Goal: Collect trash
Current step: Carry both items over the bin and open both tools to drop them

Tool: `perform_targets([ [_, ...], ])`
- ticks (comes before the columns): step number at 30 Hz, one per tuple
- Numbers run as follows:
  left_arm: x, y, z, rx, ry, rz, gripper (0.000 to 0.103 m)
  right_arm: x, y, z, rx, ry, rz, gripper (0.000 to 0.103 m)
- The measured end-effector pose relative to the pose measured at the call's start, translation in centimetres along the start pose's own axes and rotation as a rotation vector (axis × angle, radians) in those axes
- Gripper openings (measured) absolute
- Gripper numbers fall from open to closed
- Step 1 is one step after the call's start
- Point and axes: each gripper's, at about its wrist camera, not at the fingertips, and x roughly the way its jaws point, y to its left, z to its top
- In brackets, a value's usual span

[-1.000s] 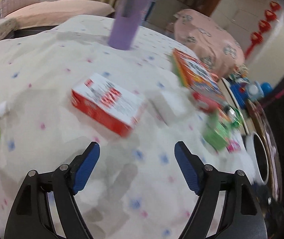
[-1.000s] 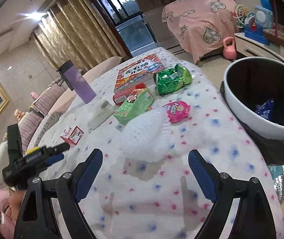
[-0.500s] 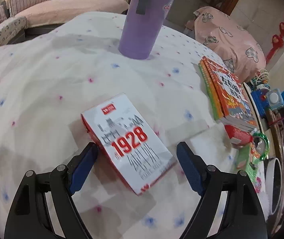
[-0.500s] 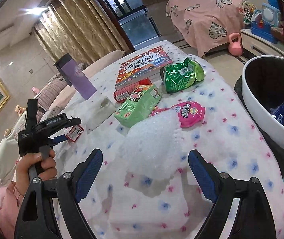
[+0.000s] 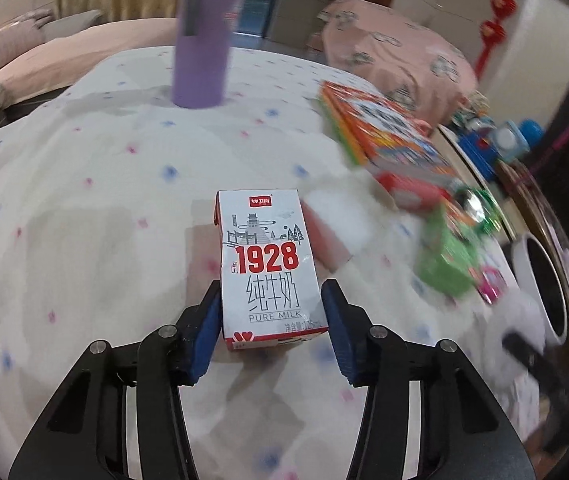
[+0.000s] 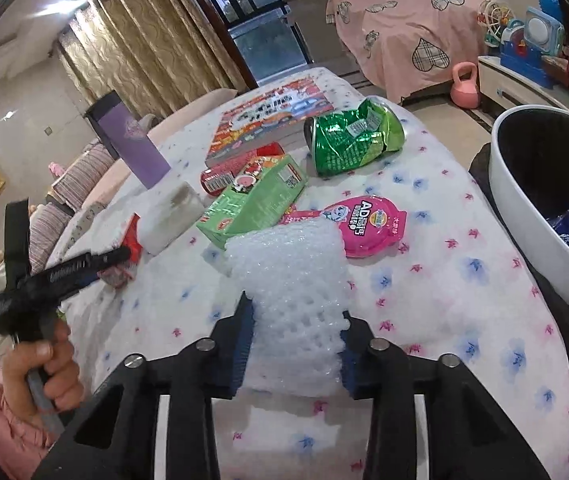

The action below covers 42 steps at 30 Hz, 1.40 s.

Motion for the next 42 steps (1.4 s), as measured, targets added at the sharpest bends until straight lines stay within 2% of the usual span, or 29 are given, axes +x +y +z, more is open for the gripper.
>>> perform_targets([
  [8, -4.3, -3.5, -3.1, 0.048, -0.004, -0.122, 0.048, -3.2, -0.3, -0.4, -0.013, -0.049, 0.014, 0.03],
  [13, -5.4, -6.9, -4.2, 0.109, 0.0, -0.179, 0.048, -4.8, -1.1, -0.7, 0.001, -0.067, 0.01, 0.03],
  [24, -4.5, -13.9, -4.9, 0.214, 0.036, -0.271, 0.048, -8.2, -4.3, -0.8, 0.044, -0.119, -0.035, 0.03],
  [42, -3.2, -23.0, -4.1, 0.347, 0.048, -0.349, 0.048, -11.8, -10.8, 0.5, 0.127, -0.19, -0.121, 0.03],
])
